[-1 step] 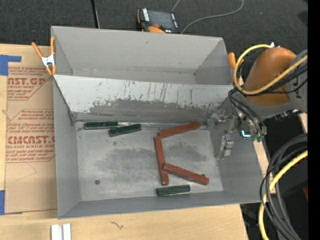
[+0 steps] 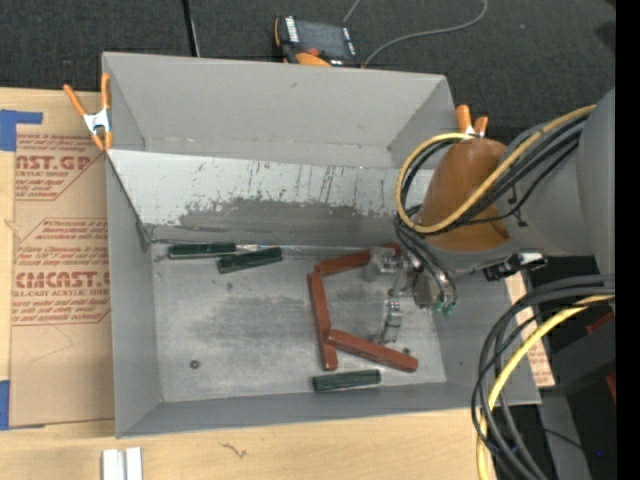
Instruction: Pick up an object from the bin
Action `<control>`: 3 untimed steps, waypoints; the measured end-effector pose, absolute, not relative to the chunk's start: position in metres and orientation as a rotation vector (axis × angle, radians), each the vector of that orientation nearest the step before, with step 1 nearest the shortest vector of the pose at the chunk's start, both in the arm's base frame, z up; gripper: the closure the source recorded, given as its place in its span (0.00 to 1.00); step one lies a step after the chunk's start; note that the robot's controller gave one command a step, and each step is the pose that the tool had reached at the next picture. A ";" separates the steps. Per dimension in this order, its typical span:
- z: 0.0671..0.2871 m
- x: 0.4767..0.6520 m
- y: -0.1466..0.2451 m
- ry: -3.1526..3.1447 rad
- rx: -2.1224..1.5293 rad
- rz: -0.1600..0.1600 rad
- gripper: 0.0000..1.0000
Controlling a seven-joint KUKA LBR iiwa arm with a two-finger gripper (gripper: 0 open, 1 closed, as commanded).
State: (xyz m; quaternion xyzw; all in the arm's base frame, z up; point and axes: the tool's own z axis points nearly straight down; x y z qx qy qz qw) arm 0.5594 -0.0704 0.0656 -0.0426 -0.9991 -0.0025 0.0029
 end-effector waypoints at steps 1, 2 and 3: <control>0.075 0.580 -0.002 -3.139 -0.152 -0.006 0.00; 0.096 0.555 0.028 -3.107 0.473 -0.002 0.00; 0.090 0.530 0.013 -2.760 1.499 -0.002 0.00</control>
Offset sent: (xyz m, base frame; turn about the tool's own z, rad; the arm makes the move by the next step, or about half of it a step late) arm 0.0197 0.0627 0.0089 0.0188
